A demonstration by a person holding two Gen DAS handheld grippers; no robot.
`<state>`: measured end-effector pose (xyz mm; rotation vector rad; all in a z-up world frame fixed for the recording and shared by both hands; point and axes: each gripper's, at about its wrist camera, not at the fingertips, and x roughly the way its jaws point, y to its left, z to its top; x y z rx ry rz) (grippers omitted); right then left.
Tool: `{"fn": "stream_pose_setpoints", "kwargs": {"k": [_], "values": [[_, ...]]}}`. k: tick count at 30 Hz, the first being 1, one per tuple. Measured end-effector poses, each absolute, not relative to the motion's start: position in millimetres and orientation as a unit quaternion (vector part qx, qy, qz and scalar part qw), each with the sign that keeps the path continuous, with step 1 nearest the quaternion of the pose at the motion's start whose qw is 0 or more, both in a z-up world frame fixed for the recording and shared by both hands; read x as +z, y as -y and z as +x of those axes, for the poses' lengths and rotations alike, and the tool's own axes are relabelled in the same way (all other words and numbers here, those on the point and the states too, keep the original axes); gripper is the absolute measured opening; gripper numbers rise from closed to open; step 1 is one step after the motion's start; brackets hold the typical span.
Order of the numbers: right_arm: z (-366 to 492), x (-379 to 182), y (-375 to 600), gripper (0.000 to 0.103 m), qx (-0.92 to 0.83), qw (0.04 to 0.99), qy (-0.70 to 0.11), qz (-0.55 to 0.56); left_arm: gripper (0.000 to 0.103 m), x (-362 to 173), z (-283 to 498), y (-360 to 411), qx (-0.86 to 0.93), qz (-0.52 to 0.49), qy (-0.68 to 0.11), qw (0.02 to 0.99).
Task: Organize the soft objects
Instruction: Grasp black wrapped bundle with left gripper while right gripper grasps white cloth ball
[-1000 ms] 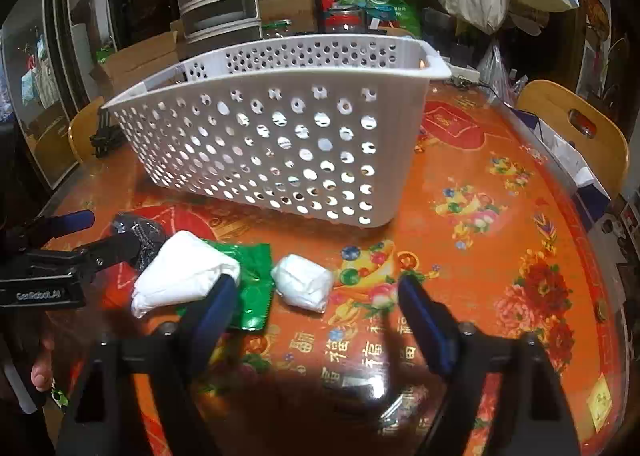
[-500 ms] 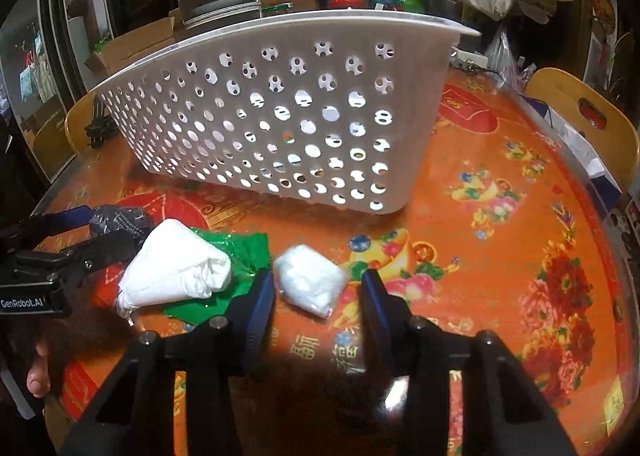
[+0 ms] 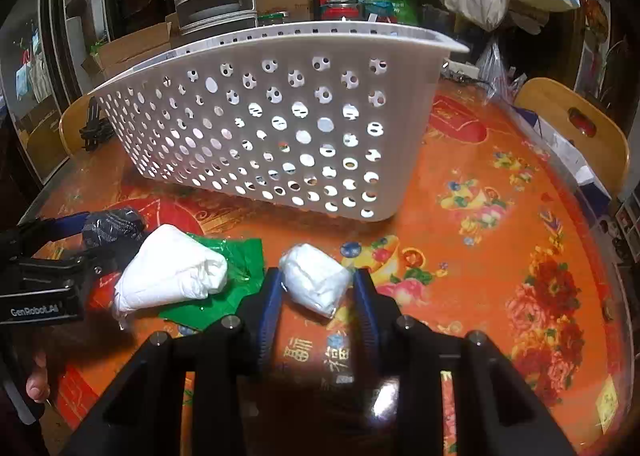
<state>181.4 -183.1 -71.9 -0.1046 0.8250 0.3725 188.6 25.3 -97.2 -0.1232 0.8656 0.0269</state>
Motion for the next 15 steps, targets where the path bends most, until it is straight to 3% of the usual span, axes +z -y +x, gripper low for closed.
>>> {"fn": "stream_pose_setpoints", "kwargs": {"k": [1, 15], "values": [[181, -71, 183, 0.036, 0.179, 0.899, -0.396, -0.051, 0.061, -98, 188, -25, 0.009, -0.062, -0.419, 0.906], [177, -66, 188, 0.035, 0.185, 0.906, -0.38, -0.037, 0.059, -86, 174, -26, 0.012, -0.059, -0.382, 0.922]]}}
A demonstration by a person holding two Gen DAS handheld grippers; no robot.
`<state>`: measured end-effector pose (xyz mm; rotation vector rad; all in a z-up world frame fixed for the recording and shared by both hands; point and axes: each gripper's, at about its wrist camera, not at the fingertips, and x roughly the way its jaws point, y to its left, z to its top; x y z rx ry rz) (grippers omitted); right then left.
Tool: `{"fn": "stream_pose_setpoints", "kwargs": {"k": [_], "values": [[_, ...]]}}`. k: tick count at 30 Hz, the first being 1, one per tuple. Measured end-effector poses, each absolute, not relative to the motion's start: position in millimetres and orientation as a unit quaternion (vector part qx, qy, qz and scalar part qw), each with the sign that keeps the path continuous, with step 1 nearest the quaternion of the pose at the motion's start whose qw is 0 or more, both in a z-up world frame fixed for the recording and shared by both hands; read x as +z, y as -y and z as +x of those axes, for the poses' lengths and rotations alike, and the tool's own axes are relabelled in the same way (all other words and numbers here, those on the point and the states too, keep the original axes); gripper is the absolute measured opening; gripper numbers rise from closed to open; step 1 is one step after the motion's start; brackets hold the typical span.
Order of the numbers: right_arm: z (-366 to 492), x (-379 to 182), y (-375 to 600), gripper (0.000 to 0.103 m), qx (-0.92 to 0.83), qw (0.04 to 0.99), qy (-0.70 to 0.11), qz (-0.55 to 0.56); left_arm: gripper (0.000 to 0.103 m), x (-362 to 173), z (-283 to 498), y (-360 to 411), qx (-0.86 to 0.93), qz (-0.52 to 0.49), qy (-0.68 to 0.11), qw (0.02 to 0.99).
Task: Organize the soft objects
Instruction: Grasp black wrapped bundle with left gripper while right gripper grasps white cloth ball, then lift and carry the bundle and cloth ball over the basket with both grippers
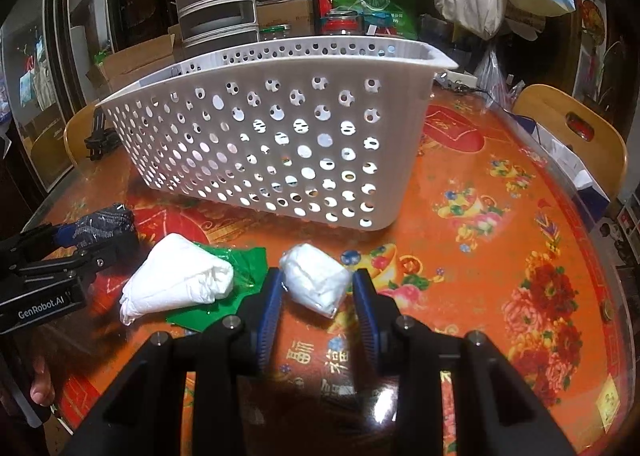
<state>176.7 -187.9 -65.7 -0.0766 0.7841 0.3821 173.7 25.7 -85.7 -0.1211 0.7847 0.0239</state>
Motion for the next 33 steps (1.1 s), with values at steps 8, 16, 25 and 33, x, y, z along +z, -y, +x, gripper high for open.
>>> {"fn": "stream_pose_setpoints", "kwargs": {"k": [8, 16, 25, 33], "values": [[172, -61, 192, 0.035, 0.192, 0.911, -0.363, -0.025, 0.059, -80, 166, -25, 0.013, -0.055, -0.367, 0.929], [171, -60, 190, 0.035, 0.201, 0.911, -0.36, -0.018, 0.059, -78, 164, -27, 0.016, -0.058, -0.363, 0.93], [166, -59, 189, 0.035, 0.203, 0.913, -0.352, -0.02, 0.059, -68, 161, -34, 0.015, -0.06, -0.36, 0.931], [146, -38, 199, 0.035, 0.2, 0.922, -0.331, -0.02, 0.059, -20, 145, -47, 0.025, -0.055, -0.327, 0.943]]}}
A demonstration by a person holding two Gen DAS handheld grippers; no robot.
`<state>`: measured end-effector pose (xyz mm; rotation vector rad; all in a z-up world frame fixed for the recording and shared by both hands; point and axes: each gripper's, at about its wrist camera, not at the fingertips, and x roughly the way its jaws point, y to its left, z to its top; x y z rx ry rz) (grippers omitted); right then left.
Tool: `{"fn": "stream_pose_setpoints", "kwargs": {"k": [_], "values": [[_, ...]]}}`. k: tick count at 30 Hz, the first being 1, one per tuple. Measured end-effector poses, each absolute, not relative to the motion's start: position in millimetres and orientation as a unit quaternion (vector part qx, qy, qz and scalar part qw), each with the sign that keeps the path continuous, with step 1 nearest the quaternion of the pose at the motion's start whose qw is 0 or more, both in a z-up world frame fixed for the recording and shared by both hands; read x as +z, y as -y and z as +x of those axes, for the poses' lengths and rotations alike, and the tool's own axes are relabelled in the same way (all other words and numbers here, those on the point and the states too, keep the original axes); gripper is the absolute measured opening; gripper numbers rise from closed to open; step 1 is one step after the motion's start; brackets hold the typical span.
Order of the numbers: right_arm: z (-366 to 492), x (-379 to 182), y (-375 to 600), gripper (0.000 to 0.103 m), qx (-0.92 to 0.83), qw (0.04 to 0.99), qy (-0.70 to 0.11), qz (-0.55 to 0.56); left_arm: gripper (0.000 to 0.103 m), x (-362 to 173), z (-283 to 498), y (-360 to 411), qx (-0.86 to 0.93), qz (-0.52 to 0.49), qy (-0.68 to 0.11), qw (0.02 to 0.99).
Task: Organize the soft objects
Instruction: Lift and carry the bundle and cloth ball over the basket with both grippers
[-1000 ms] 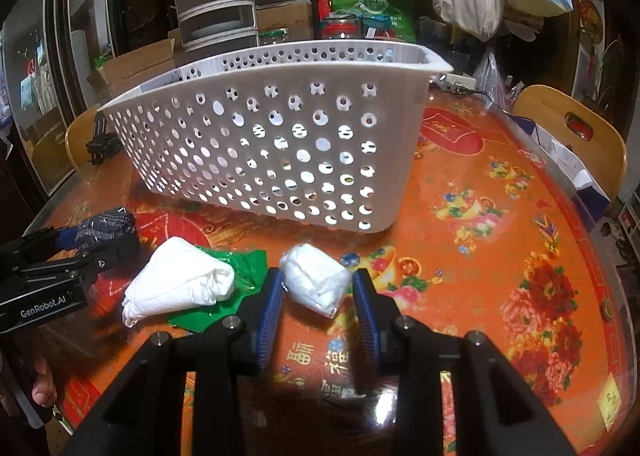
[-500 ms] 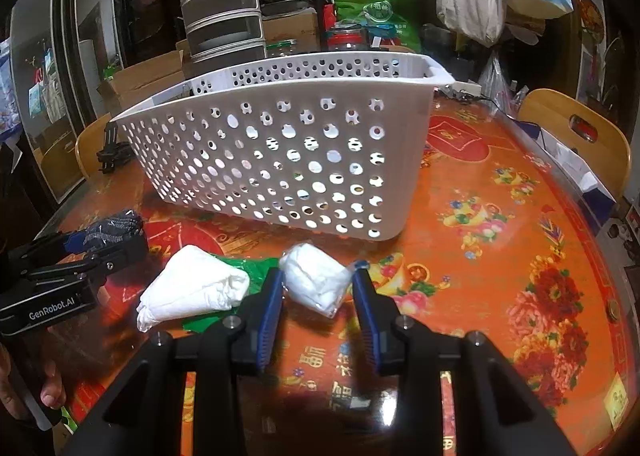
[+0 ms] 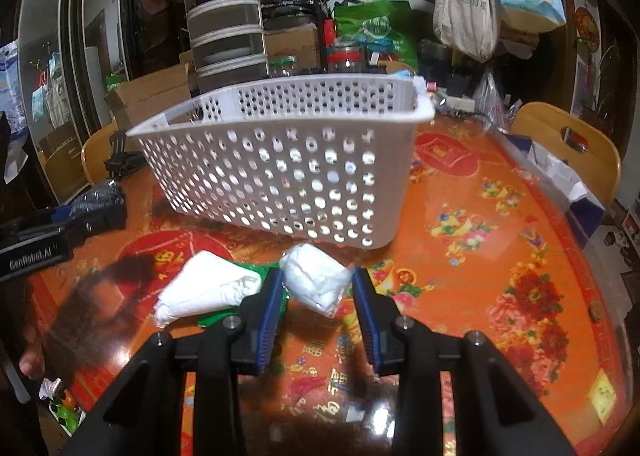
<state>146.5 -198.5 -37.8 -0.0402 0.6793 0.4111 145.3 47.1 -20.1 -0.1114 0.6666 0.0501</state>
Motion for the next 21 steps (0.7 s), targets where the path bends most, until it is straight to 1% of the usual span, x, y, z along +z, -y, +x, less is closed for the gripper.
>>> {"fn": "stream_pose_setpoints", "kwargs": {"k": [10, 17, 21], "values": [[126, 35, 204, 0.035, 0.226, 0.933, -0.279, -0.022, 0.059, 57, 142, -54, 0.004, -0.051, -0.292, 0.955], [154, 89, 189, 0.035, 0.235, 0.934, -0.266, -0.043, 0.059, 109, 167, -37, -0.01, -0.032, -0.276, 0.961], [184, 107, 182, 0.035, 0.231, 0.932, -0.275, -0.047, 0.059, 127, 202, -31, -0.02, -0.037, -0.293, 0.955]]}}
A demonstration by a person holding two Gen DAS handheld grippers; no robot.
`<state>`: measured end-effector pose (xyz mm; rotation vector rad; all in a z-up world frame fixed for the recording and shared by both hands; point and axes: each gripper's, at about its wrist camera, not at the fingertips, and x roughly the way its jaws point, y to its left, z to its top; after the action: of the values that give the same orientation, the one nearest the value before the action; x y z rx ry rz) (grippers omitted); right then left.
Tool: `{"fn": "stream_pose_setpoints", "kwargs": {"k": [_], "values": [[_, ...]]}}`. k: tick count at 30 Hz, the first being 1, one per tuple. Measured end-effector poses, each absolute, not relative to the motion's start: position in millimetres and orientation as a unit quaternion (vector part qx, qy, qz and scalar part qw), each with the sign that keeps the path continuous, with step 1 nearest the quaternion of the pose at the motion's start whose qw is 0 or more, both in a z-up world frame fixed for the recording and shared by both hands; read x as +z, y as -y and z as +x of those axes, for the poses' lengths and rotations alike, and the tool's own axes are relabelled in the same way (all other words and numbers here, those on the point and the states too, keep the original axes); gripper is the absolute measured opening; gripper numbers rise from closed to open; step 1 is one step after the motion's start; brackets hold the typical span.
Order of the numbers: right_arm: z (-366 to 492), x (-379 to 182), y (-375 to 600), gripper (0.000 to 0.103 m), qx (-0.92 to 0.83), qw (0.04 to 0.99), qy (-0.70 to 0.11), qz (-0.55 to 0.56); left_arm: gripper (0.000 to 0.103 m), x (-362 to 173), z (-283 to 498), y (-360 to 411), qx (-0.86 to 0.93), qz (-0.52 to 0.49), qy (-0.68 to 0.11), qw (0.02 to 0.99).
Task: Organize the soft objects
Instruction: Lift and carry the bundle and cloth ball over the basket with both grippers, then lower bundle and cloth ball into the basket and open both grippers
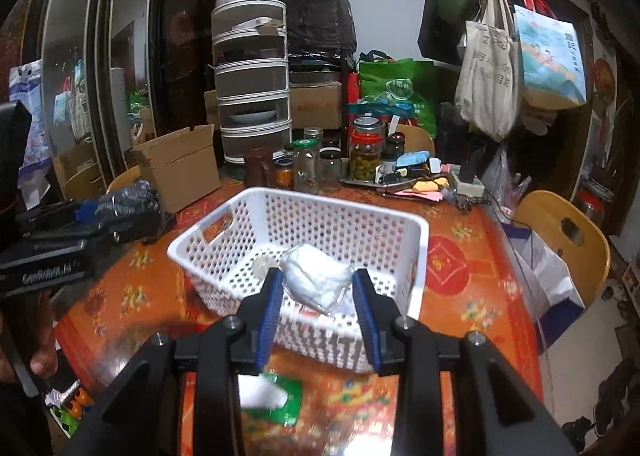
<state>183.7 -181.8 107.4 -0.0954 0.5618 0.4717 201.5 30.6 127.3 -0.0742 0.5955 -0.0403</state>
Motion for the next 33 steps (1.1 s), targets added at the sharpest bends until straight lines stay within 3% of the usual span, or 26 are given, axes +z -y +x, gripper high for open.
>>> {"fn": "stream_pose_setpoints", "kwargs": {"k": [6, 14, 20, 29, 33], "values": [[240, 109, 173, 0.035, 0.227, 0.919, -0.319, -0.046, 0.059, 120, 276, -27, -0.023, -0.046, -0.358, 0.932], [306, 51, 147, 0.035, 0.197, 0.881, -0.42, -0.092, 0.059, 50, 359, -21, 0.0, -0.045, -0.465, 0.884], [332, 16, 144, 0.035, 0.179, 0.862, -0.463, -0.107, 0.059, 15, 382, -17, -0.002, -0.041, -0.495, 0.868], [339, 9, 143, 0.036, 0.168, 0.858, -0.471, -0.116, 0.06, -1, 386, -22, 0.002, -0.044, -0.499, 0.866], [337, 11, 142, 0.052, 0.176, 0.86, -0.467, -0.106, 0.066, -5, 385, -25, 0.0, -0.047, -0.498, 0.866]]}}
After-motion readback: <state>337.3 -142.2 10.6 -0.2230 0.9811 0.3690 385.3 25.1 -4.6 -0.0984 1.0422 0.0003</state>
